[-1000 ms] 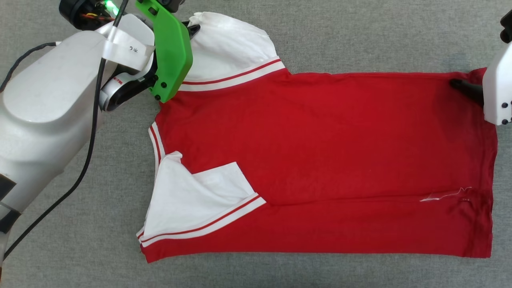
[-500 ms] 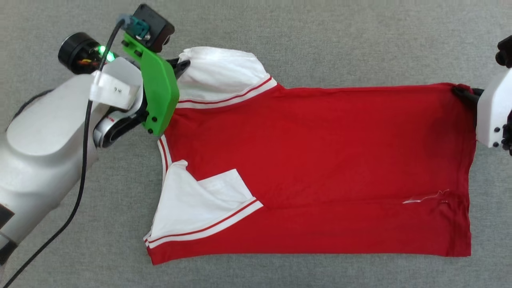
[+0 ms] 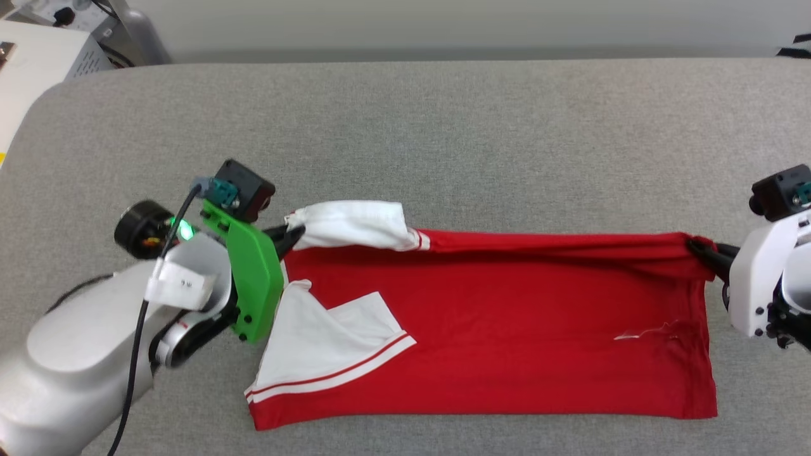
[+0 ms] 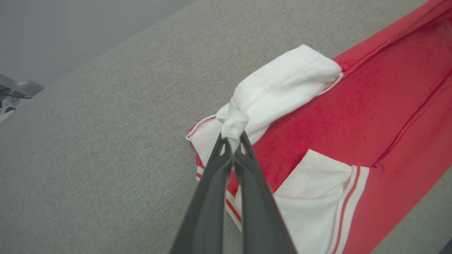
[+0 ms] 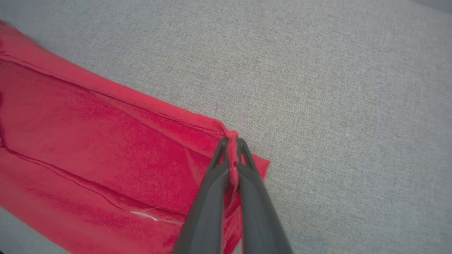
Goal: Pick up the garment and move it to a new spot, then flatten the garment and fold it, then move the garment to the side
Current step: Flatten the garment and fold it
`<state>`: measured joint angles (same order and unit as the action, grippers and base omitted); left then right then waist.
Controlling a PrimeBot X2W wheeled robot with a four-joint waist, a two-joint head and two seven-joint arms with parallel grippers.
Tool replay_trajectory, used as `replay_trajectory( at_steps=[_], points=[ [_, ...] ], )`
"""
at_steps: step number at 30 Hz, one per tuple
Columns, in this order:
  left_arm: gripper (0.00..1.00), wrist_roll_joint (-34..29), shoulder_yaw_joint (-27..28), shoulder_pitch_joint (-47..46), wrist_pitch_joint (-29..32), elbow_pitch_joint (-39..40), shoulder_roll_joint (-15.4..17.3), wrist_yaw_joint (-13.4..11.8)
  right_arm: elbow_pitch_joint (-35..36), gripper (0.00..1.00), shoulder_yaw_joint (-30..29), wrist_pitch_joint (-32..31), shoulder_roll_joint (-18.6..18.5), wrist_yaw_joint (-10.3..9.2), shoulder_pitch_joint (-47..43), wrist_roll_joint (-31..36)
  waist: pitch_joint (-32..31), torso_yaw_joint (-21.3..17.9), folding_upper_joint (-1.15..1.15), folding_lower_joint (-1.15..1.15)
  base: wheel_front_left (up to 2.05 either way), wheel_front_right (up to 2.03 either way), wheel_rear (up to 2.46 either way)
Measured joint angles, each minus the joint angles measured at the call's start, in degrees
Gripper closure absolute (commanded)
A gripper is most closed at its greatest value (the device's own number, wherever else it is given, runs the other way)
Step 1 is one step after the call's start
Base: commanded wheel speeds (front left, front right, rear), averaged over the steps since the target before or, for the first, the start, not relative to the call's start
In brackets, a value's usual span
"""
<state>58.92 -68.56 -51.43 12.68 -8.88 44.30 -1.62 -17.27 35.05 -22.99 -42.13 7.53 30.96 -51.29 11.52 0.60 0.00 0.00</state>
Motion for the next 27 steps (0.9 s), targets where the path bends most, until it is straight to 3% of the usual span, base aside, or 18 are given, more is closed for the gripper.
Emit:
replay_trajectory(
  at_steps=[10, 15, 21, 22, 23, 24, 27],
  points=[
    [1.00, 3.3, -1.5, 12.4, -3.6, 6.4, 2.9, -5.8, 2.7, 1.00, -2.5, 2.9, -0.8, 0.00, -11.0, -2.3, -4.3, 0.3, 0.00, 0.00, 0.00, 0.00, 0.00],
    [1.00, 5.2, -1.9, 17.0, -5.2, 6.4, 2.8, -6.8, 3.0, 1.00, -3.1, 3.0, -0.2, 0.00, -15.1, -2.4, -4.6, 0.2, 0.00, 0.00, 0.00, 0.00, 0.00],
    [1.00, 7.6, -2.5, 21.9, -6.7, 3.0, 1.3, -7.1, 0.7, 1.00, -3.5, 2.7, 3.4, 0.00, -19.9, -2.3, -3.8, 0.6, 0.00, 0.00, 0.00, 0.00, 0.00],
    [0.69, 7.6, -2.5, 22.1, -7.2, 2.5, 1.0, -7.1, 0.6, 0.80, -3.7, 3.0, 3.8, 0.00, -20.1, -2.3, -3.9, 0.6, 0.00, 0.00, 0.00, 0.00, 0.00],
    [0.52, 7.6, -2.4, 22.2, -8.1, 2.0, 0.6, -7.2, 0.5, 0.47, -4.2, 3.6, 4.0, 0.00, -20.3, -2.3, -3.9, 0.6, 0.00, 0.00, 0.00, 0.00, 0.00],
    [0.00, 7.5, -2.2, 22.2, -8.9, 1.8, 0.5, -7.3, 0.3, 0.00, -4.6, 4.2, 4.3, 0.00, -20.3, -2.2, -4.0, 0.6, 0.00, 0.00, 0.00, 0.00, 0.00],
    [0.00, 7.6, -0.2, 23.2, -13.5, 1.5, 0.0, -8.7, 0.8, 0.00, -5.8, 5.6, 4.4, 0.00, -20.3, -1.9, -4.5, 0.4, 0.00, 0.00, 0.00, 0.00, 0.00]
  ],
)
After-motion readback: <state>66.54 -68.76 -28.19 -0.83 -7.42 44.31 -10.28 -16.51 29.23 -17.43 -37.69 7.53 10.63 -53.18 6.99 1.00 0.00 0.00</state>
